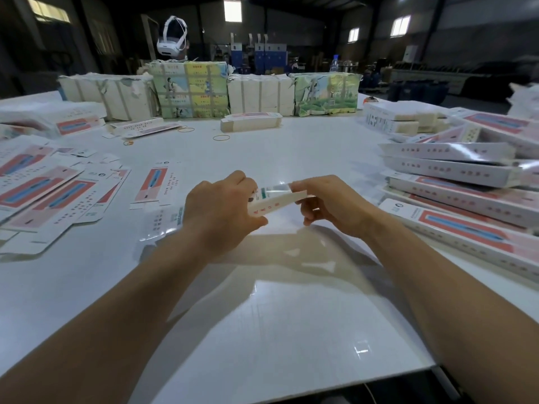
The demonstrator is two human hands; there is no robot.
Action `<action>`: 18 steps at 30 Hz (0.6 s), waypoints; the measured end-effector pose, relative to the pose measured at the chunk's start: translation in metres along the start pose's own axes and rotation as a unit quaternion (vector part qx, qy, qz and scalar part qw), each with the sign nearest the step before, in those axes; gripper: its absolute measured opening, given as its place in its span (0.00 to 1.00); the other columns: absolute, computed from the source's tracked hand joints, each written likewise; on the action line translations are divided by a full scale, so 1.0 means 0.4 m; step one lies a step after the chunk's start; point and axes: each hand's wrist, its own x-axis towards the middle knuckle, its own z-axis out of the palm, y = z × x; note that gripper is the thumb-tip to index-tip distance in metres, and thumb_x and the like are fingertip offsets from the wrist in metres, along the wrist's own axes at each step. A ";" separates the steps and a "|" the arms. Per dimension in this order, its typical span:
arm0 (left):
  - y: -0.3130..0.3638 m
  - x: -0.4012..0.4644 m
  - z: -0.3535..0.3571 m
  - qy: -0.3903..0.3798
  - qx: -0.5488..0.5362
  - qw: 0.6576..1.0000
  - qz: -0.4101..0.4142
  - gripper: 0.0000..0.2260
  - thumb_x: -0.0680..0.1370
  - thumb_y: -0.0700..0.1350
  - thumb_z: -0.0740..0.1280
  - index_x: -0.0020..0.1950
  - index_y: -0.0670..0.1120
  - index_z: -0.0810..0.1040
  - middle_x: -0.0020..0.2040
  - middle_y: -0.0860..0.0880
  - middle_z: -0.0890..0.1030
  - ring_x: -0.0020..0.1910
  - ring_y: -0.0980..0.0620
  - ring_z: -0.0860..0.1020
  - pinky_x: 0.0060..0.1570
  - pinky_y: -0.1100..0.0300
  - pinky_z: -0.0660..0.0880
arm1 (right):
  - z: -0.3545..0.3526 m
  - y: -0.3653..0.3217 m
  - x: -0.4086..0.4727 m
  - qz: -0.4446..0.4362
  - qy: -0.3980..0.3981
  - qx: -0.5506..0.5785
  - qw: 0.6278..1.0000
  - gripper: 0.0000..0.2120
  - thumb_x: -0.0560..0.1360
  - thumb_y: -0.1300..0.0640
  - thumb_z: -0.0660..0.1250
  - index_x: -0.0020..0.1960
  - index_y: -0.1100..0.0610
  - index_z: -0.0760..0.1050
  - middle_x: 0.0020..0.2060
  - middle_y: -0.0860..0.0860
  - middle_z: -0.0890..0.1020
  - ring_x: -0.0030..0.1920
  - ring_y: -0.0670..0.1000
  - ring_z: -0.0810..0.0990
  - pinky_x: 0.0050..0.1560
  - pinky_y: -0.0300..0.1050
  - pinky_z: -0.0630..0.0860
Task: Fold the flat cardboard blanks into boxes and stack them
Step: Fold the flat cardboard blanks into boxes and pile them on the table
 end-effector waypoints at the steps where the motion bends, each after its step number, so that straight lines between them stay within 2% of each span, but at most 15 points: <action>1: -0.004 0.001 -0.002 -0.015 -0.010 1.000 -0.001 0.22 0.70 0.60 0.70 0.58 0.50 0.75 0.47 0.54 0.73 0.40 0.50 0.74 0.34 0.59 0.65 | -0.001 0.001 -0.001 -0.002 0.003 -0.022 1.000 0.15 0.78 0.51 0.63 0.39 0.53 0.85 0.35 0.51 0.76 0.31 0.49 0.71 0.36 0.45 0.74; 4: -0.013 0.000 0.001 -0.072 -0.019 0.997 -0.007 0.24 0.70 0.62 0.69 0.61 0.52 0.73 0.44 0.56 0.70 0.43 0.52 0.74 0.32 0.62 0.67 | 0.005 0.006 -0.007 -0.005 0.003 -0.076 0.997 0.21 0.74 0.36 0.59 0.40 0.47 0.85 0.35 0.50 0.76 0.31 0.47 0.73 0.37 0.41 0.74; 6: -0.014 0.001 0.006 -0.084 -0.017 0.996 -0.015 0.26 0.69 0.66 0.68 0.61 0.52 0.71 0.44 0.56 0.68 0.42 0.52 0.73 0.34 0.60 0.65 | 0.009 0.007 -0.009 -0.019 0.001 -0.077 0.997 0.23 0.71 0.34 0.58 0.43 0.49 0.84 0.37 0.51 0.76 0.32 0.47 0.74 0.38 0.42 0.75; 10: -0.017 0.002 0.013 -0.057 0.009 0.998 -0.017 0.30 0.68 0.70 0.63 0.60 0.49 0.70 0.46 0.54 0.71 0.39 0.52 0.70 0.33 0.61 0.60 | 0.018 0.015 -0.005 -0.057 0.010 -0.065 0.996 0.10 0.69 0.47 0.70 0.47 0.51 0.80 0.36 0.46 0.82 0.33 0.48 0.75 0.38 0.44 0.78; 12: -0.015 0.002 0.016 -0.037 0.031 0.999 -0.008 0.31 0.69 0.70 0.59 0.61 0.48 0.71 0.50 0.51 0.75 0.39 0.52 0.69 0.34 0.61 0.61 | 0.027 0.021 -0.001 -0.062 0.035 -0.069 0.995 0.10 0.70 0.53 0.73 0.49 0.52 0.76 0.42 0.46 0.83 0.31 0.47 0.76 0.38 0.46 0.80; 14: -0.013 0.001 0.016 -0.016 0.042 0.999 0.000 0.35 0.69 0.71 0.53 0.63 0.47 0.71 0.51 0.49 0.76 0.40 0.52 0.68 0.36 0.59 0.64 | 0.032 0.023 0.002 -0.068 0.060 -0.067 0.994 0.12 0.71 0.55 0.74 0.50 0.53 0.75 0.48 0.49 0.83 0.32 0.47 0.77 0.41 0.49 0.82; 16: -0.011 0.000 0.014 -0.001 0.033 0.999 0.010 0.38 0.67 0.70 0.47 0.63 0.45 0.71 0.52 0.48 0.76 0.40 0.52 0.68 0.38 0.59 0.66 | 0.028 0.021 0.004 -0.076 0.066 -0.047 0.994 0.14 0.68 0.56 0.76 0.50 0.52 0.75 0.49 0.52 0.82 0.33 0.47 0.79 0.42 0.49 0.82; 18: -0.015 0.000 0.015 -0.004 0.017 1.000 0.014 0.35 0.70 0.69 0.49 0.64 0.45 0.70 0.52 0.47 0.76 0.42 0.52 0.68 0.41 0.59 0.65 | 0.025 0.019 0.001 -0.073 0.054 -0.041 0.995 0.15 0.66 0.56 0.76 0.50 0.51 0.74 0.49 0.52 0.82 0.36 0.47 0.80 0.42 0.47 0.81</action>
